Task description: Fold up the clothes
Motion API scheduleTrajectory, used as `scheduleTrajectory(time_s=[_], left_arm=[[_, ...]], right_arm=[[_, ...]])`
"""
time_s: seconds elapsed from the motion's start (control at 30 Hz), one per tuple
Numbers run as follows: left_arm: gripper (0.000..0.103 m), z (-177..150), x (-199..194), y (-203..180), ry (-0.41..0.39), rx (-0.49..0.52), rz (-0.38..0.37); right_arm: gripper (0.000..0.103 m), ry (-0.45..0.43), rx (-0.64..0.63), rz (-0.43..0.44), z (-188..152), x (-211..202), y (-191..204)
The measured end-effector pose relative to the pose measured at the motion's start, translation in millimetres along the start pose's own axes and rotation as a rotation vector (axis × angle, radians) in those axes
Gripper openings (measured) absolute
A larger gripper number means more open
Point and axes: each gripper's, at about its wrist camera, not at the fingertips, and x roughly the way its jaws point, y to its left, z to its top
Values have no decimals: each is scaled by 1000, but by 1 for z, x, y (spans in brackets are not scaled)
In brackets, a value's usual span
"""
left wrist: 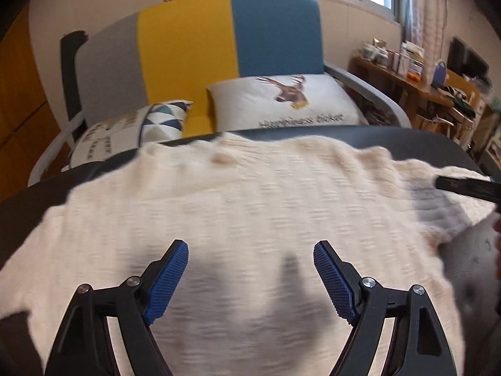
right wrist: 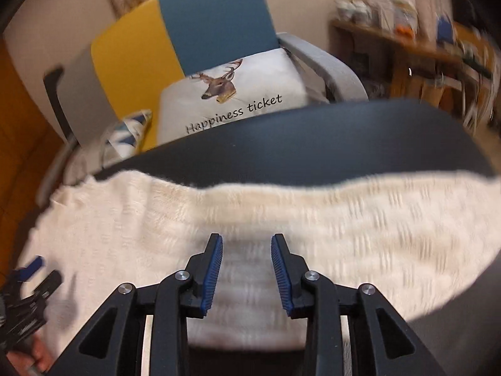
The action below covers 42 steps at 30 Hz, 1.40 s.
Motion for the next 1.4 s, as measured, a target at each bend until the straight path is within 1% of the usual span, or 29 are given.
scheduleTrajectory(time_s=[0.03, 0.1, 0.2, 0.27, 0.37, 0.4, 0.43, 0.5, 0.57, 0.63, 0.73, 0.8, 0.9, 0.93, 0.97, 1.0, 1.07, 1.1, 1.17, 1.3, 1.37, 1.4], left_arm=[[84, 2, 0, -8, -1, 11, -12], [84, 8, -1, -24, -14, 41, -29], [84, 18, 3, -45, -35, 88, -43], [84, 24, 13, -57, -19, 86, -60], [84, 30, 31, -80, 26, 68, -98], [84, 29, 35, -88, 28, 83, -100], [84, 28, 37, -97, 21, 106, -93], [84, 26, 39, -113, 7, 155, -83], [84, 20, 43, -121, 20, 191, -84], [84, 15, 48, -125, 42, 211, -84], [88, 15, 53, -118, 60, 162, -116], [89, 14, 56, -114, 66, 141, -131], [91, 11, 55, -119, 57, 157, -111], [92, 11, 56, -119, 59, 156, -108], [95, 11, 56, -119, 61, 155, -106], [96, 11, 57, -117, 68, 148, -107], [96, 12, 55, -112, 79, 135, -104], [96, 13, 53, -109, 83, 128, -99], [96, 13, 46, -101, 70, 129, -78], [95, 19, 34, -91, 9, 159, -25], [95, 25, 32, -84, -5, 142, -17], [95, 26, 34, -82, 2, 135, -13]], right_arm=[[32, -6, 18, -15, 2, -1, -5], [32, -48, 117, -2, 2, -15, -35], [32, -69, 300, -12, -10, -39, -106], [33, -77, 423, -52, -21, -58, -158], [37, -85, 591, -130, -39, -82, -228], [38, -92, 636, -145, -44, -87, -245], [41, -100, 678, -154, -49, -91, -260], [45, -119, 733, -133, -54, -92, -280], [47, -143, 767, -97, -54, -89, -292], [50, -160, 776, -77, -51, -85, -294], [51, -182, 780, -52, -44, -79, -293], [51, -205, 797, -56, -43, -76, -290], [51, -219, 792, -99, -38, -70, -282], [52, -220, 789, -99, -38, -70, -281], [50, -221, 790, -89, -39, -70, -282], [41, -221, 790, -79, -39, -71, -283], [11, -223, 791, -60, -41, -71, -285], [6, -224, 792, -50, -41, -72, -285], [6, -225, 792, -31, -43, -72, -287], [6, -228, 794, 8, -46, -74, -290], [5, -232, 796, 18, -47, -76, -292], [5, -236, 799, 15, -48, -78, -293]])
